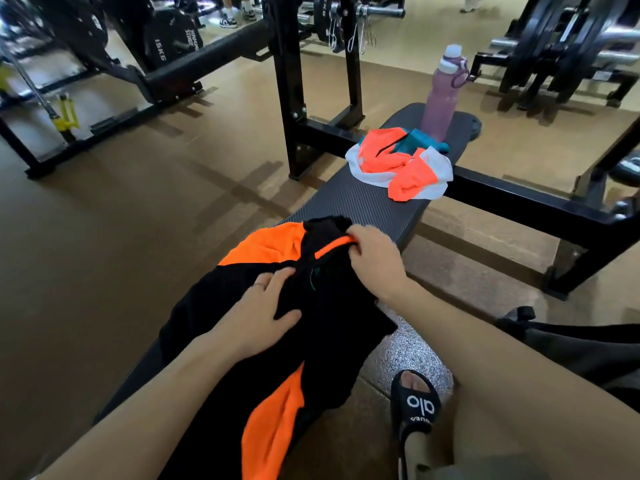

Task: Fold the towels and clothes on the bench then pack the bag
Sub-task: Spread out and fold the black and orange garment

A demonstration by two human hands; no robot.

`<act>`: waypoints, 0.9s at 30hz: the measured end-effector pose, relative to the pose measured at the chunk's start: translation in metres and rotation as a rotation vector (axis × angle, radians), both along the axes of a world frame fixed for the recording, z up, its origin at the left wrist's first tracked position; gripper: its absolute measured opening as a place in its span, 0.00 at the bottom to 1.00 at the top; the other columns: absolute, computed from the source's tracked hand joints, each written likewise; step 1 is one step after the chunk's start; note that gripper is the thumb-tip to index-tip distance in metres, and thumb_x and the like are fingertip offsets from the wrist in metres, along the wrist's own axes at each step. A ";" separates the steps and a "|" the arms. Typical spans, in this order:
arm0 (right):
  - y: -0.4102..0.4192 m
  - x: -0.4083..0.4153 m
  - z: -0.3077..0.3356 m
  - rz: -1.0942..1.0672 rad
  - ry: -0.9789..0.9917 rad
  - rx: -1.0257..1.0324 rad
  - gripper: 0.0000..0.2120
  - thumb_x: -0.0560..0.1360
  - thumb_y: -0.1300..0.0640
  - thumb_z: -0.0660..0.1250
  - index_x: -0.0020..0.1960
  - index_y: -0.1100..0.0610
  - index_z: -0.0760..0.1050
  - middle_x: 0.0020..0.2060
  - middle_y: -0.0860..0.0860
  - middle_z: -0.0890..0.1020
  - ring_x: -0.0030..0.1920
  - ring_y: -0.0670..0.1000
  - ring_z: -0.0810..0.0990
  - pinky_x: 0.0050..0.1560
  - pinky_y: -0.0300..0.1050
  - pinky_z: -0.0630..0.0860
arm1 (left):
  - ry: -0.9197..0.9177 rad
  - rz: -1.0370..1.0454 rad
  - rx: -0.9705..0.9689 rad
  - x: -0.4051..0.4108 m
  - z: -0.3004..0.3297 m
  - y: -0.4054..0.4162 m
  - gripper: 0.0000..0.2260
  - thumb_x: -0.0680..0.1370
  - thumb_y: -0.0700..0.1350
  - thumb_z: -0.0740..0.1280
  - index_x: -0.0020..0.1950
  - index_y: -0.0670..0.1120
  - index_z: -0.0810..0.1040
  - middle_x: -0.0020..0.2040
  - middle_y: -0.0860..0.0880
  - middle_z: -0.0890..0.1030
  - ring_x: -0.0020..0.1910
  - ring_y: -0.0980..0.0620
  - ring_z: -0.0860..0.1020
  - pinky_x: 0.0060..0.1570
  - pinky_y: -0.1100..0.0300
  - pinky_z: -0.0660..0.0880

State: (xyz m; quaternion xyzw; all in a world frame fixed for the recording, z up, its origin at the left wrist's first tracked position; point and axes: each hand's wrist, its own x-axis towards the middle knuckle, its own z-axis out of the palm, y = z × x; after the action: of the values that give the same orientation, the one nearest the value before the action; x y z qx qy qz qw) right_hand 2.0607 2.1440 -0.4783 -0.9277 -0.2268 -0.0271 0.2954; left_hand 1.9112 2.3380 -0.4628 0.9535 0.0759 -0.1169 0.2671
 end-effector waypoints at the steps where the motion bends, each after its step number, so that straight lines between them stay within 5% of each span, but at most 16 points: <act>1: 0.004 0.005 0.006 -0.008 -0.072 0.002 0.12 0.78 0.59 0.61 0.60 0.54 0.75 0.51 0.55 0.77 0.50 0.60 0.77 0.42 0.51 0.67 | -0.036 -0.016 0.011 0.014 0.000 -0.004 0.34 0.79 0.54 0.68 0.81 0.57 0.53 0.77 0.48 0.61 0.73 0.46 0.66 0.73 0.53 0.65; 5: 0.003 0.020 -0.004 0.059 -0.237 -0.102 0.13 0.75 0.62 0.63 0.59 0.56 0.75 0.48 0.56 0.73 0.46 0.61 0.75 0.36 0.50 0.67 | -0.132 -0.017 0.072 0.068 -0.013 -0.003 0.35 0.80 0.56 0.63 0.82 0.58 0.48 0.80 0.42 0.59 0.77 0.41 0.62 0.75 0.45 0.63; 9: -0.005 0.024 -0.030 0.121 0.138 -0.237 0.34 0.72 0.60 0.65 0.76 0.48 0.63 0.56 0.57 0.70 0.56 0.63 0.74 0.52 0.54 0.74 | -0.119 -0.035 0.187 0.113 -0.024 -0.006 0.30 0.83 0.55 0.58 0.82 0.60 0.48 0.82 0.42 0.55 0.80 0.40 0.57 0.75 0.41 0.60; 13: -0.009 0.046 -0.029 -0.005 0.240 0.007 0.39 0.75 0.59 0.63 0.81 0.47 0.49 0.59 0.55 0.67 0.53 0.61 0.75 0.47 0.52 0.73 | -0.073 -0.060 0.239 0.149 -0.033 -0.010 0.28 0.83 0.58 0.56 0.81 0.63 0.48 0.83 0.47 0.51 0.81 0.44 0.53 0.75 0.38 0.57; 16: -0.015 0.065 -0.030 -0.096 0.280 -0.105 0.39 0.77 0.50 0.65 0.81 0.54 0.48 0.67 0.59 0.66 0.63 0.63 0.72 0.55 0.53 0.72 | -0.073 -0.044 0.202 0.175 -0.040 -0.007 0.24 0.81 0.58 0.59 0.77 0.58 0.62 0.82 0.47 0.56 0.80 0.44 0.57 0.74 0.38 0.59; 18: -0.015 0.072 -0.031 -0.070 0.320 -0.265 0.40 0.76 0.44 0.66 0.80 0.56 0.50 0.67 0.59 0.68 0.67 0.63 0.69 0.60 0.55 0.71 | -0.130 -0.108 0.176 0.188 -0.040 -0.004 0.21 0.75 0.60 0.60 0.62 0.50 0.73 0.75 0.45 0.68 0.73 0.44 0.68 0.68 0.43 0.67; 20: -0.015 0.077 -0.032 -0.060 0.326 -0.326 0.36 0.75 0.45 0.68 0.75 0.57 0.57 0.64 0.58 0.71 0.65 0.63 0.70 0.57 0.55 0.71 | -0.224 -0.231 0.188 0.197 -0.037 -0.001 0.18 0.69 0.60 0.60 0.47 0.46 0.74 0.56 0.47 0.77 0.54 0.45 0.76 0.54 0.49 0.73; 22: -0.017 0.085 -0.033 -0.048 0.347 -0.302 0.23 0.74 0.51 0.68 0.64 0.58 0.65 0.56 0.58 0.76 0.59 0.63 0.76 0.47 0.52 0.72 | -0.265 -0.347 0.248 0.200 -0.031 0.004 0.14 0.69 0.58 0.63 0.39 0.47 0.71 0.44 0.50 0.73 0.41 0.48 0.73 0.43 0.54 0.71; 27: -0.035 0.100 -0.030 0.010 0.437 -0.282 0.10 0.71 0.58 0.65 0.51 0.55 0.68 0.45 0.55 0.77 0.46 0.60 0.77 0.39 0.51 0.72 | -0.063 -0.453 0.449 0.194 -0.007 0.012 0.17 0.76 0.64 0.66 0.41 0.53 0.66 0.42 0.54 0.73 0.41 0.51 0.75 0.40 0.56 0.69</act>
State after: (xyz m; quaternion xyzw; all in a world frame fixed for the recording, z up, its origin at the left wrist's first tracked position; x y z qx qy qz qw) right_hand 2.1612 2.1087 -0.5079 -0.9424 -0.1637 0.2074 0.2052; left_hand 2.1055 2.3500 -0.4701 0.9844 -0.1227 -0.1243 0.0193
